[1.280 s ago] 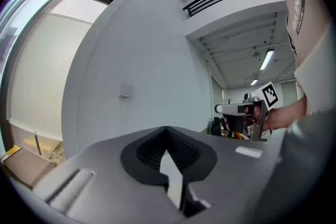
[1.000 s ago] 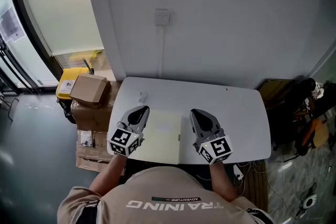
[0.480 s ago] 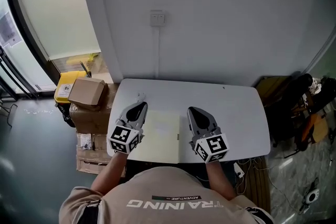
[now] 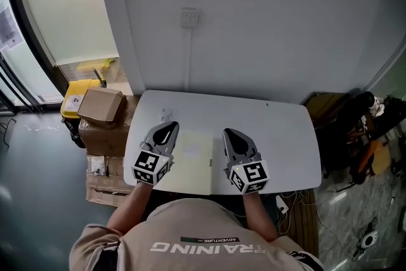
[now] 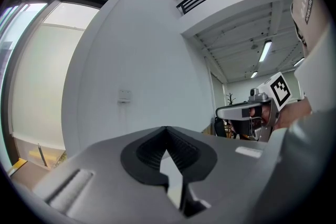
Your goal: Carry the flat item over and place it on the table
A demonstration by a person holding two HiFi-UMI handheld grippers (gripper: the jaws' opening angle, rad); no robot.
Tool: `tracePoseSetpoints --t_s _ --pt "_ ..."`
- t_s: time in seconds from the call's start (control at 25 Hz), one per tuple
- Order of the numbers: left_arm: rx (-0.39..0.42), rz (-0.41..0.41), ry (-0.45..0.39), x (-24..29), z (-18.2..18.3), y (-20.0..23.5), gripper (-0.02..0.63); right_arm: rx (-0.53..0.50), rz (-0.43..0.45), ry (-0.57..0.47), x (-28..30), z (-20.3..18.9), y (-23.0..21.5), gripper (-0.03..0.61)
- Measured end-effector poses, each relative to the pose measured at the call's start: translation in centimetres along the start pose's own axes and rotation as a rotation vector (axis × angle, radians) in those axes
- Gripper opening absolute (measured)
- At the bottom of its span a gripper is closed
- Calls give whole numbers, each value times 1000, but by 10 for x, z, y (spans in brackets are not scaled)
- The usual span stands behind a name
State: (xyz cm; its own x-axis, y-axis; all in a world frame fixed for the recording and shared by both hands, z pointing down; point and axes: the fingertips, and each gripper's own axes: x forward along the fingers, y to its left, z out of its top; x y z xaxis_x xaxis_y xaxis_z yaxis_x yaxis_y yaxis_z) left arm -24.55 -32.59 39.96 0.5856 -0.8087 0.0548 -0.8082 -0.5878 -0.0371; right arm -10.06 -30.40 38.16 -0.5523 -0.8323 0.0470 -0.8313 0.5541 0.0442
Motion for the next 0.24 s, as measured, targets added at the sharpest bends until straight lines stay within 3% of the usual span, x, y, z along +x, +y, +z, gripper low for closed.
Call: tracePoseSetpoints --t_s 0.24 --pt "52 -7 17 -3 -4 4 6 -21 3 -15 9 5 4 8"
